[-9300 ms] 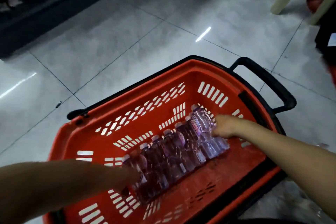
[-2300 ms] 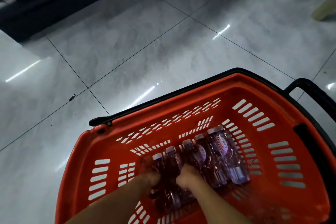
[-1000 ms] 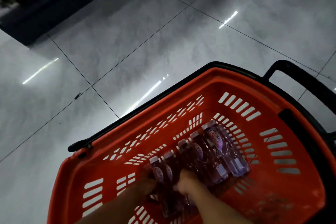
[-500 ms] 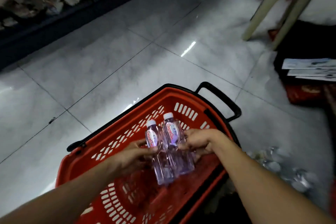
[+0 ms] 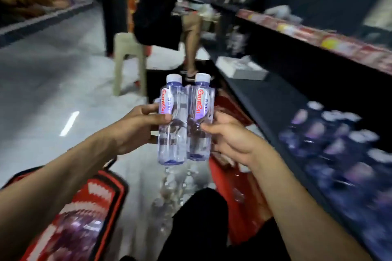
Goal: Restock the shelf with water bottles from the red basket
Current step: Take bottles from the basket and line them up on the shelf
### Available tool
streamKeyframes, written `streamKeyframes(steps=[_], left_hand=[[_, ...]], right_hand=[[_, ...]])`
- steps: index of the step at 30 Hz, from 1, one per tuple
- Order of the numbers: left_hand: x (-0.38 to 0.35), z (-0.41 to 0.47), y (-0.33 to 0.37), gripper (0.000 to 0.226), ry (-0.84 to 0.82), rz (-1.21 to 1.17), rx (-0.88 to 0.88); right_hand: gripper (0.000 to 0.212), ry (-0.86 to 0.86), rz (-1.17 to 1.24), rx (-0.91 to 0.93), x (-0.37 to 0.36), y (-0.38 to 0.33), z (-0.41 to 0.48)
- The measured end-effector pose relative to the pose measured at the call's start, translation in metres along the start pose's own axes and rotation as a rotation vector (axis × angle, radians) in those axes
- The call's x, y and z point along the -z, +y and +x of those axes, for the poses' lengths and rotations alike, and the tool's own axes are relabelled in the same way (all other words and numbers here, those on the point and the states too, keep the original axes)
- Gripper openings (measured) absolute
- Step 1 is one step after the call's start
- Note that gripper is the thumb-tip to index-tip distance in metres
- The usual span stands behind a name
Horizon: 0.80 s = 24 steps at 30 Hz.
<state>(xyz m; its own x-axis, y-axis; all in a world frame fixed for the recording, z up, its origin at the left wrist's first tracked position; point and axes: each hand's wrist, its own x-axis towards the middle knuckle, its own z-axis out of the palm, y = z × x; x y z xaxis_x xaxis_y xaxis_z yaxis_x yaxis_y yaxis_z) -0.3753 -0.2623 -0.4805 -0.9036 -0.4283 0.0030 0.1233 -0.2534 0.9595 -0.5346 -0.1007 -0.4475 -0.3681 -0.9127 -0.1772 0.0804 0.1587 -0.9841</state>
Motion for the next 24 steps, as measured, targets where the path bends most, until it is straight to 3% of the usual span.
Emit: streamKeyframes(steps=[5,8,11,13,16,20,24], left_hand=[[-0.158,0.056,-0.003,0.07,-0.386,0.052,-0.049],[-0.253,0.068,-0.025,0.065,-0.533,0.059,-0.059],[-0.331,0.064,-0.05,0.067,-0.646,0.106,-0.053],[-0.37,0.057,-0.067,0.073,-0.677,0.132,-0.047],[-0.406,0.05,-0.09,0.086,-0.719,0.199,-0.073],[-0.43,0.056,-0.121,0.058,-0.712,0.353,-0.081],[-0.443,0.07,-0.14,0.08,-0.7,0.431,-0.073]], right_hand=[[0.04,0.475,-0.023,0.182,0.085,-0.002,-0.129],[0.043,0.775,-0.109,0.229,0.127,0.017,-0.205],[0.061,0.996,-0.174,0.214,0.154,0.041,-0.276],[0.068,1.074,-0.172,0.224,0.166,0.058,-0.314],[0.061,1.187,-0.168,0.306,0.18,0.09,-0.349],[0.054,1.23,-0.096,0.383,0.192,0.125,-0.359],[0.056,1.221,-0.034,0.42,0.198,0.14,-0.354]])
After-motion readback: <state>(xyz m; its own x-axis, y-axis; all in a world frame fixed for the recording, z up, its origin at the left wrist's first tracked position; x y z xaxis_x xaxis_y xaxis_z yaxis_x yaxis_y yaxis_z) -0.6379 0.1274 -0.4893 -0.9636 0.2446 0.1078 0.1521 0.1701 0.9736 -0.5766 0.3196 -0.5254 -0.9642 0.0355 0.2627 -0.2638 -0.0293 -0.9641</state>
